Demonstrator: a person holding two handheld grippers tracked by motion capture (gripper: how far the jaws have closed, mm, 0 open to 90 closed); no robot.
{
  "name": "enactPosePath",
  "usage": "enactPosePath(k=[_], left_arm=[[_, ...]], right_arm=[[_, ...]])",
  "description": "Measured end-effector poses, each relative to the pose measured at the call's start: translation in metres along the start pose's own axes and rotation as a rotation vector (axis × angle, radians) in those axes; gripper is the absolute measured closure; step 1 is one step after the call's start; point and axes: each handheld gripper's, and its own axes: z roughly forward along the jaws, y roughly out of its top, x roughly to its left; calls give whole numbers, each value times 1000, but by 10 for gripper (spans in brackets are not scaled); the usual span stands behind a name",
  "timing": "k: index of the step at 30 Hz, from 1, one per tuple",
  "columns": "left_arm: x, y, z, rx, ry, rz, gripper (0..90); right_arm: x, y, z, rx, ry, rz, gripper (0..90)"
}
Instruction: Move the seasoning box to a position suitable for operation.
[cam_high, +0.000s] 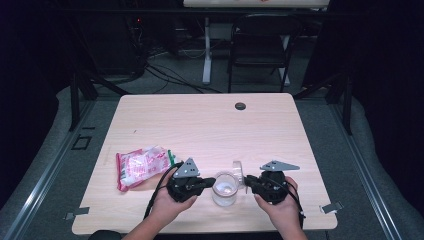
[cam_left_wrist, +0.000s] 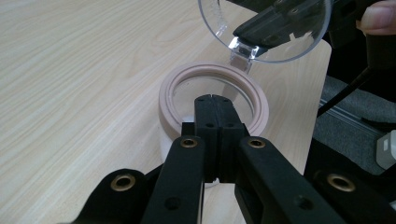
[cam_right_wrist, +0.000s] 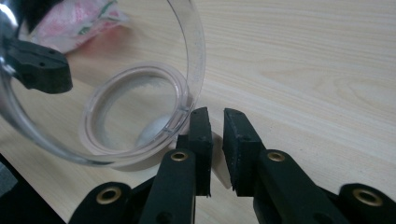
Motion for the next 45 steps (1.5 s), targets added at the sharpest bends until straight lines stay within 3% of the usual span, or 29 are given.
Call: enactPosePath(k=[9, 17, 20, 26, 33, 39, 42, 45], left_arm=[[4, -2, -1, 5, 23, 7, 900], [10, -1, 0, 13, 26, -13, 900], [9, -1, 3, 27, 28, 2, 900], [11, -1, 4, 29, 27, 0, 900], [10, -3, 3, 27, 24, -2, 900], [10, -5, 4, 24, 32, -6, 900], [11, -5, 4, 34, 28, -1, 900], [11, -7, 5, 41, 31, -6, 900]], right_arm=[[-12, -5, 0, -26, 75, 96, 766], [-17, -8, 0, -38, 90, 125, 760], [-17, -10, 0, -40, 89, 132, 760], [-15, -9, -6, -54, 78, 115, 760], [-4, -3, -14, -118, 86, 94, 761], [4, -2, -9, -112, 82, 63, 755], [5, -2, -5, -85, 58, 30, 773], [3, -3, -3, -91, 77, 46, 791]])
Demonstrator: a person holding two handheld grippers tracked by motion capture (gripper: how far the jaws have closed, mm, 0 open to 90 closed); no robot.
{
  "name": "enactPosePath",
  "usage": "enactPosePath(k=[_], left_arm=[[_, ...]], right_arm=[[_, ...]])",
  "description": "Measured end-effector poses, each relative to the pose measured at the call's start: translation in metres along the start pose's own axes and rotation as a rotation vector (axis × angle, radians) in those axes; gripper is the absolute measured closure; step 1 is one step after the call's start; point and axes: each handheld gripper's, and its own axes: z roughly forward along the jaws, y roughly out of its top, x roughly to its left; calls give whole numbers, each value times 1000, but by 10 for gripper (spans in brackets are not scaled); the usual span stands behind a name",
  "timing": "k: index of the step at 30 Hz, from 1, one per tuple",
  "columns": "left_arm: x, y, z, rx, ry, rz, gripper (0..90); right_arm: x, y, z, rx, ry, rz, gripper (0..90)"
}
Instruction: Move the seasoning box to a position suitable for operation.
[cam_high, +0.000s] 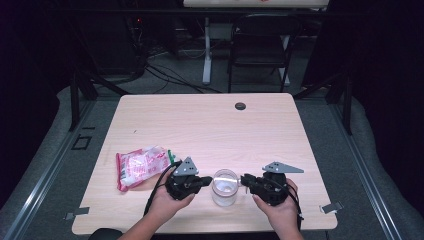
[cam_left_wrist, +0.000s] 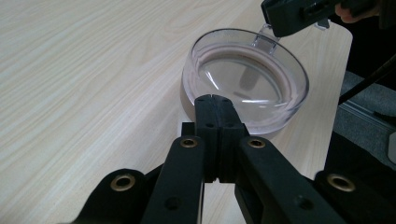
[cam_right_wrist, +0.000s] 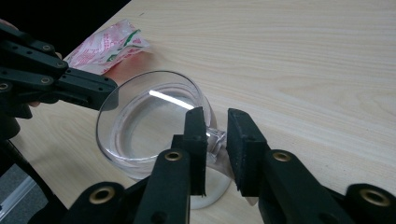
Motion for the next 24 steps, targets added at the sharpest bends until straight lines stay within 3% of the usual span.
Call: enactPosePath(k=[4, 17, 24], left_arm=[[0, -3, 1, 8, -2, -3, 900], [0, -11, 7, 59, -14, 17, 900], [0, -11, 6, 54, -23, 21, 900]], right_arm=[[-4, 0, -1, 2, 15, 22, 817], [-6, 0, -1, -3, 32, 32, 827], [-7, 0, -1, -4, 35, 31, 828]])
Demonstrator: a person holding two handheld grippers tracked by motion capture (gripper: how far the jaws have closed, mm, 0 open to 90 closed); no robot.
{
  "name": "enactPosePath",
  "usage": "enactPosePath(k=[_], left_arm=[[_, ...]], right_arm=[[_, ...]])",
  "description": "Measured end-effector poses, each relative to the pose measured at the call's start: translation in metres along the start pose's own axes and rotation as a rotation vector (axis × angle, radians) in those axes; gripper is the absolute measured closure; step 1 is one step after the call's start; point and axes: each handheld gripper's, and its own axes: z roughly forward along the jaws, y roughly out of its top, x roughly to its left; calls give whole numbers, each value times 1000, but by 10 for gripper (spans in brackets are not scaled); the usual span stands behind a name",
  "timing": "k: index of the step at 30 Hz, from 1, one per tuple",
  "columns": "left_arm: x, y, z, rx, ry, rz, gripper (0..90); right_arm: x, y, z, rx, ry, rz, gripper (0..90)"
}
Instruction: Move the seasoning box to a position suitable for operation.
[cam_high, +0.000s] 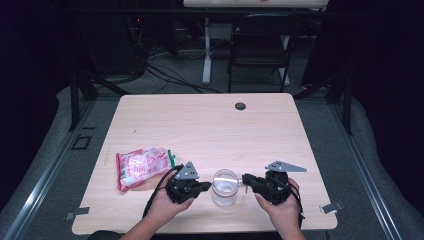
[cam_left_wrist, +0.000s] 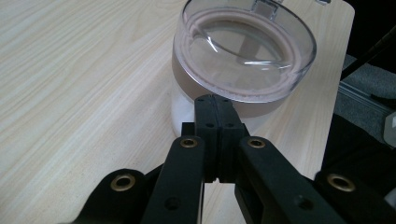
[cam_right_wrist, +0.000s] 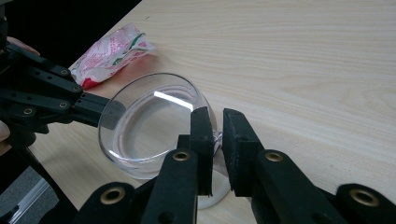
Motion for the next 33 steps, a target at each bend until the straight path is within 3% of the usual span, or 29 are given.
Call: enactPosePath(k=[15, 28, 33], left_arm=[[0, -1, 1, 12, -1, 7, 900], [-6, 3, -2, -13, -16, 26, 900], [-7, 5, -4, -25, -16, 26, 900]], right_arm=[[0, 0, 0, -3, 3, 6, 832], [-1, -1, 0, -5, -2, 12, 832], [1, -2, 1, -12, -7, -10, 784]])
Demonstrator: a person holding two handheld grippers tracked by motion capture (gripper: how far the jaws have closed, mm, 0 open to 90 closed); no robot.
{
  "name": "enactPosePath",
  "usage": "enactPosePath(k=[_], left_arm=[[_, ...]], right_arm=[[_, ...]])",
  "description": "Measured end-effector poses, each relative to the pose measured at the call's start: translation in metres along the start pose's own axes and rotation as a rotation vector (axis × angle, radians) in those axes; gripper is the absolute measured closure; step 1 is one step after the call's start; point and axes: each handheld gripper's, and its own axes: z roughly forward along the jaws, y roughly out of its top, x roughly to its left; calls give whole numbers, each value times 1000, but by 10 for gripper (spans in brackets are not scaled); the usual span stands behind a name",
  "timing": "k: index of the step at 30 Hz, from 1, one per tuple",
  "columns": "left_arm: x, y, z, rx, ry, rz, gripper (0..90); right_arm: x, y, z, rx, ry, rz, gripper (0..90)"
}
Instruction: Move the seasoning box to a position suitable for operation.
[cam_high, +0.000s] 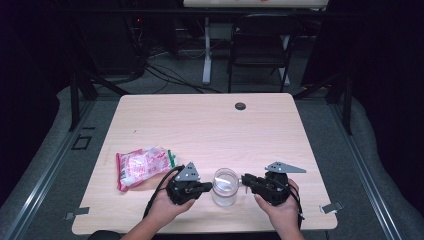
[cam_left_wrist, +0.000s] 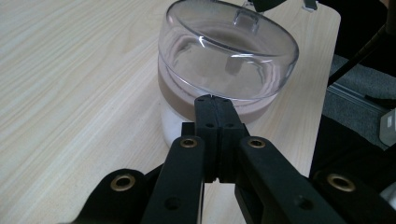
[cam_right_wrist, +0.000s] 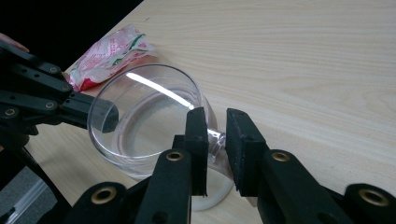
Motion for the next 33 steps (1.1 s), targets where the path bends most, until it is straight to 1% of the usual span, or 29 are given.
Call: enactPosePath(k=[3, 5, 6, 7, 8, 11, 14, 16, 18, 20, 22, 24, 26, 28, 30, 33], left_arm=[[-2, 4, -1, -14, -7, 2, 900], [-3, 7, -1, -20, -12, 7, 900], [-3, 9, -1, -24, -17, 11, 900], [-4, 11, -1, -28, -18, 13, 900], [-4, 13, -1, -31, -22, 14, 900], [-4, 19, -2, -41, -28, 16, 886], [-3, 25, -2, -50, -30, 11, 858], [-3, 28, -1, -57, -27, 17, 831], [-4, 30, -1, -71, -24, 9, 787], [-4, 32, 1, -81, -20, 0, 740], [-3, 34, 2, -85, -12, -2, 695], [-3, 35, 2, -93, -11, -11, 664], [-3, 36, 2, -93, -2, -17, 651], [-3, 37, 1, -111, -9, -22, 629], [-5, 38, -1, -111, 0, -13, 622], [-7, 39, -4, -126, 9, 2, 609]], right_arm=[[2, 0, -2, 7, -1, -15, 761], [4, -1, -4, 0, 1, -24, 721], [5, -1, -5, -9, 2, -40, 679], [6, -2, -6, -17, -3, -67, 647], [7, -2, -8, -15, -5, -100, 628], [12, -5, -11, -18, -14, -149, 583], [18, -8, -15, -12, -22, -188, 573], [21, -9, -17, -10, -20, -208, 556], [25, -10, -18, -8, -14, -226, 532], [27, -11, -19, -11, -25, -250, 517], [27, -11, -20, -10, -25, -251, 496], [27, -11, -21, -15, -7, -250, 486], [27, -11, -22, -13, -1, -253, 480], [29, -11, -21, -14, 14, -254, 469], [32, -11, -20, -1, 14, -278, 464], [38, -12, -17, 4, 23, -309, 453]])
